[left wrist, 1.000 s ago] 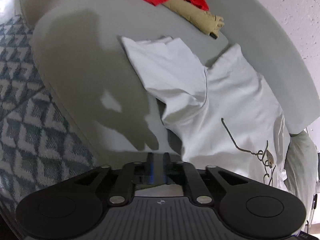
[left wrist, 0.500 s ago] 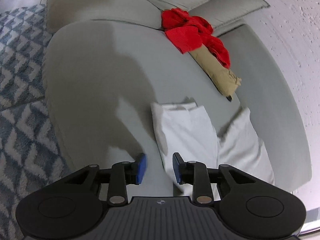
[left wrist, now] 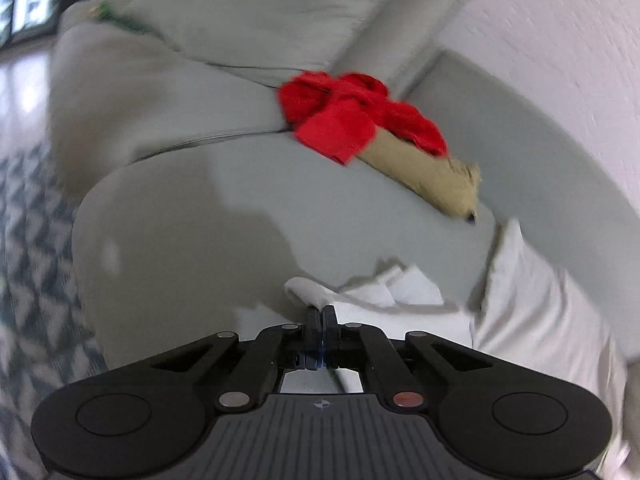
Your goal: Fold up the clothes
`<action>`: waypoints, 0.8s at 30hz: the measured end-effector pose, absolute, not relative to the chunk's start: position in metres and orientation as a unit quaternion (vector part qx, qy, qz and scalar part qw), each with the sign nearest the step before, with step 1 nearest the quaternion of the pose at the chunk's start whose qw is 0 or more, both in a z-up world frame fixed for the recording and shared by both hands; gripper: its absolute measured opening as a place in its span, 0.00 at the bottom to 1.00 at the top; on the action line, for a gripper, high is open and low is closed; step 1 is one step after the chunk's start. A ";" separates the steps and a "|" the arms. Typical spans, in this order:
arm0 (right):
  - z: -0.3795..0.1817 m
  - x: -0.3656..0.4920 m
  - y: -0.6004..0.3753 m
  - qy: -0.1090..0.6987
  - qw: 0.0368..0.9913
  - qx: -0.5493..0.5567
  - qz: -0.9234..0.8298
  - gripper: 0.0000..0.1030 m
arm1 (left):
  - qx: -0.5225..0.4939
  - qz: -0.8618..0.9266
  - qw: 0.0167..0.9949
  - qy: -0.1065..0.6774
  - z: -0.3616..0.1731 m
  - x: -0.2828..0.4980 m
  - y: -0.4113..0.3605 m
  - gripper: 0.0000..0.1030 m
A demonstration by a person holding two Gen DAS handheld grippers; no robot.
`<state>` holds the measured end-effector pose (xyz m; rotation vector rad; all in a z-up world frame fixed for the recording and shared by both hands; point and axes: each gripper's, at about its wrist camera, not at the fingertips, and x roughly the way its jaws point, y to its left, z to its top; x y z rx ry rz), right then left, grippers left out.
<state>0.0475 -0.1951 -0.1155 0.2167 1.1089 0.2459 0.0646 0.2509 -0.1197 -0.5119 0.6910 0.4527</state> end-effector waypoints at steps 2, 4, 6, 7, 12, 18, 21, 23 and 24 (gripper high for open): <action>-0.108 0.041 -0.201 0.515 0.842 0.112 0.111 0.54 | -0.232 0.223 0.881 0.347 -0.112 0.056 0.248 0.12; -0.101 0.033 -0.208 0.498 0.852 0.121 0.107 0.54 | -0.217 0.231 0.882 0.349 -0.103 0.040 0.242 0.28; -0.093 0.025 -0.217 0.476 0.862 0.136 0.107 0.52 | -0.222 0.196 0.889 0.349 -0.096 0.027 0.231 0.24; -0.092 0.027 -0.218 0.470 0.866 0.137 0.105 0.46 | -0.227 0.170 0.893 0.349 -0.093 0.022 0.224 0.13; -0.100 0.048 -0.203 0.470 0.870 0.113 0.103 0.25 | -0.196 -0.008 0.895 0.400 -0.087 0.044 0.161 0.09; -0.117 0.051 -0.165 0.502 0.856 0.036 0.120 0.30 | -0.103 -0.115 0.854 0.496 -0.109 0.075 0.091 0.09; -0.121 0.043 -0.170 0.523 0.843 0.034 0.120 0.31 | -0.048 -0.121 0.839 0.528 -0.114 0.075 0.067 0.08; -0.120 0.036 -0.175 0.531 0.837 0.036 0.124 0.31 | -0.006 -0.112 0.838 0.534 -0.105 0.070 0.056 0.09; -0.119 0.033 -0.177 0.535 0.834 0.038 0.126 0.31 | 0.006 -0.109 0.838 0.534 -0.099 0.068 0.053 0.09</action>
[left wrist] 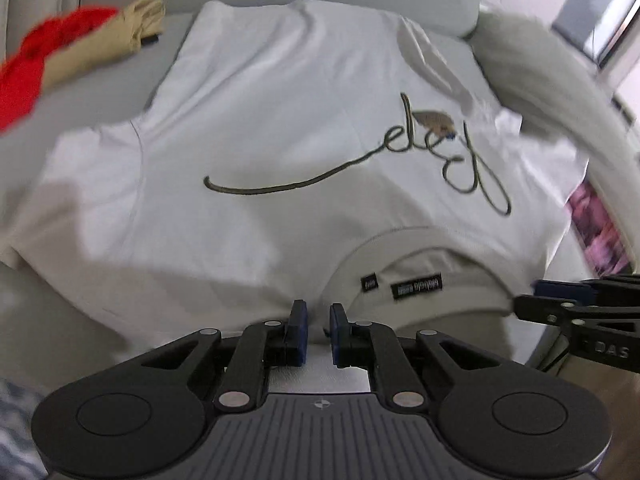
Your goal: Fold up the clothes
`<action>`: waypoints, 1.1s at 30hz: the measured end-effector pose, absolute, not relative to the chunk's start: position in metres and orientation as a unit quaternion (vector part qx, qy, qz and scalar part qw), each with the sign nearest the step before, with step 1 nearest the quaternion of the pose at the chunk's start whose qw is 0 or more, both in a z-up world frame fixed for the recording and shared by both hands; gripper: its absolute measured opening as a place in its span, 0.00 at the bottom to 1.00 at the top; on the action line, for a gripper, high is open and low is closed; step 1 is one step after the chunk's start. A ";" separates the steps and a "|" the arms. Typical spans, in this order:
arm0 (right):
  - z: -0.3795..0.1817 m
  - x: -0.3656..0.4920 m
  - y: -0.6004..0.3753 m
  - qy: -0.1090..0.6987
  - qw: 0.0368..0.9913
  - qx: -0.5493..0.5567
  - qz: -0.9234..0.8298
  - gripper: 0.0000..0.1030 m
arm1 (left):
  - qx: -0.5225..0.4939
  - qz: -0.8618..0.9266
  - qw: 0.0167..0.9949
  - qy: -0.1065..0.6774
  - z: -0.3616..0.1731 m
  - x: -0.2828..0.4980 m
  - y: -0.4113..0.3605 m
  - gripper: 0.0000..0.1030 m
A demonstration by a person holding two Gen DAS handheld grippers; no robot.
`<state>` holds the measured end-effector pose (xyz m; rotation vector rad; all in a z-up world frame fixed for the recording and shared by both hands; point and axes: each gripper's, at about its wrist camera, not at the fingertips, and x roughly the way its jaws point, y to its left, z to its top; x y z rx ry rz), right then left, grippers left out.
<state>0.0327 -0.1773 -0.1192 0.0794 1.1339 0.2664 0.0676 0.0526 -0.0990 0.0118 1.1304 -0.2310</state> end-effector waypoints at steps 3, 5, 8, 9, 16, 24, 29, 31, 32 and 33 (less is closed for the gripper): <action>-0.118 0.028 -0.184 0.573 0.811 0.049 0.112 0.38 | 0.039 -0.101 0.837 0.536 -0.081 0.059 0.043 0.09; -0.113 0.024 -0.189 0.574 0.810 0.063 0.106 0.39 | 0.029 -0.106 0.845 0.523 -0.069 0.054 0.044 0.14; -0.100 0.019 -0.192 0.551 0.823 0.082 0.109 0.50 | -0.006 -0.106 0.864 0.492 -0.056 0.051 0.049 0.27; -0.095 0.019 -0.191 0.539 0.830 0.087 0.114 0.50 | -0.016 -0.101 0.872 0.479 -0.054 0.052 0.049 0.35; -0.100 0.041 -0.178 0.504 0.851 0.076 0.122 0.30 | -0.071 -0.062 0.866 0.492 -0.099 0.096 0.036 0.33; -0.121 0.045 -0.177 0.540 0.831 0.069 0.118 0.30 | -0.024 -0.069 0.828 0.556 -0.114 0.087 0.006 0.28; -0.100 0.035 -0.196 0.553 0.814 0.130 0.117 0.36 | -0.064 -0.098 0.834 0.540 -0.089 0.069 0.023 0.31; -0.081 0.031 -0.205 0.522 0.828 0.161 0.127 0.51 | -0.090 -0.097 0.848 0.514 -0.070 0.065 0.038 0.34; -0.069 0.029 -0.211 0.504 0.836 0.175 0.130 0.55 | -0.102 -0.095 0.855 0.500 -0.060 0.063 0.046 0.36; -0.057 0.028 -0.216 0.486 0.843 0.188 0.133 0.56 | -0.115 -0.092 0.862 0.484 -0.048 0.063 0.056 0.37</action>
